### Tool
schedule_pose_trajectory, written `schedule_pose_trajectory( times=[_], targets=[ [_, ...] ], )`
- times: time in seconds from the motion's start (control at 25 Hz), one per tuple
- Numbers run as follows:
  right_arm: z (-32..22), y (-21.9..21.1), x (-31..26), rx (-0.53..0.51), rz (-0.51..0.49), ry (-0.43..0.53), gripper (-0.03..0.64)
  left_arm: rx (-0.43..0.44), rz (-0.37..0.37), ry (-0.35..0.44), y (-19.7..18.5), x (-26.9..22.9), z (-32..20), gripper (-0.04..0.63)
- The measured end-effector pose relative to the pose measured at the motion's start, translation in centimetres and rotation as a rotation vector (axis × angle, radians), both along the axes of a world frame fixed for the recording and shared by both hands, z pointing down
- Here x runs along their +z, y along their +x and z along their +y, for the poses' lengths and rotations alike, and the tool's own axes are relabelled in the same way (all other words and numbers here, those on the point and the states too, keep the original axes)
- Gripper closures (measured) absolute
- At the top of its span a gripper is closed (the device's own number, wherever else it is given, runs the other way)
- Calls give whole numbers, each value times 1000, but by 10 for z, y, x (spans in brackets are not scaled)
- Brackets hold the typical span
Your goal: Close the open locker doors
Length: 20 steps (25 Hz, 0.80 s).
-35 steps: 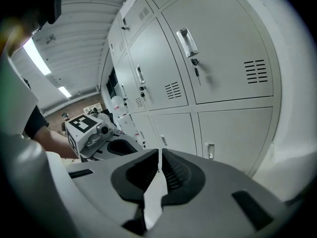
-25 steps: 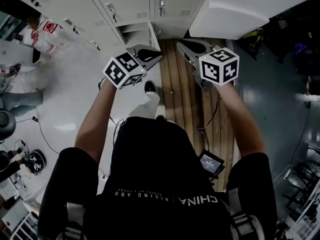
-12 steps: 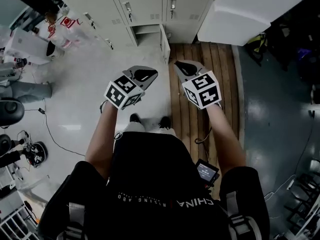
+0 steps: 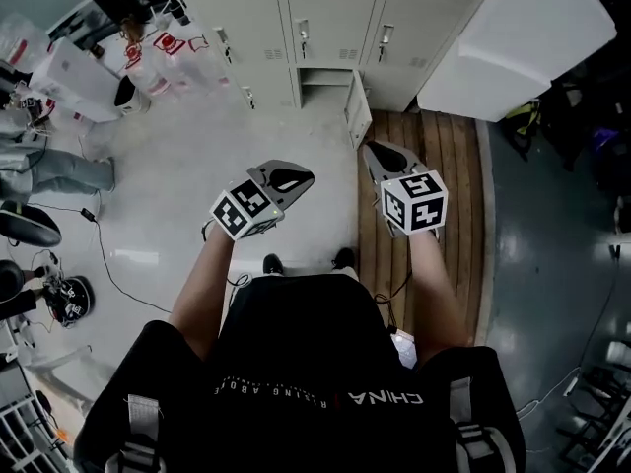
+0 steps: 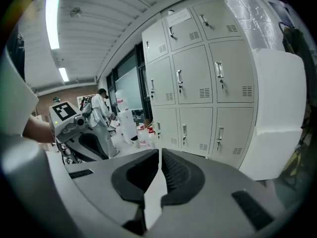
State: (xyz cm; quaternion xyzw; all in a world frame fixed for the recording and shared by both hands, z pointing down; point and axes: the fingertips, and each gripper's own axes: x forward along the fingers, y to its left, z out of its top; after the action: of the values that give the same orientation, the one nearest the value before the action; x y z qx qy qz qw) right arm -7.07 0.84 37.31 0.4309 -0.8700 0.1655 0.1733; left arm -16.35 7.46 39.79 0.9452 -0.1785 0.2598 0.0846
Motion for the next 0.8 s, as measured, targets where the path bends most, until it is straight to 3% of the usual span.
schedule_pose_trajectory(
  times=[0.08,0.28,0.52,0.68,0.8],
  targets=[
    [3,-15,2,17,6,1,572,-23,-23,5,-23,4,1,574],
    [10,-46,5,-14,25,-20,572,-121,35,39,-49,0,-9,575],
    [6,-52,9,-86,-17,-66,572,-170,67,102,-37,-6,-24,574],
    [8,-51,11,-132,30,-53,572,-184,40,140,-30,-1,-24,574],
    [5,-49,11,-152,77,-20,572,-205,79,129,-23,-2,-30,574]
  ],
)
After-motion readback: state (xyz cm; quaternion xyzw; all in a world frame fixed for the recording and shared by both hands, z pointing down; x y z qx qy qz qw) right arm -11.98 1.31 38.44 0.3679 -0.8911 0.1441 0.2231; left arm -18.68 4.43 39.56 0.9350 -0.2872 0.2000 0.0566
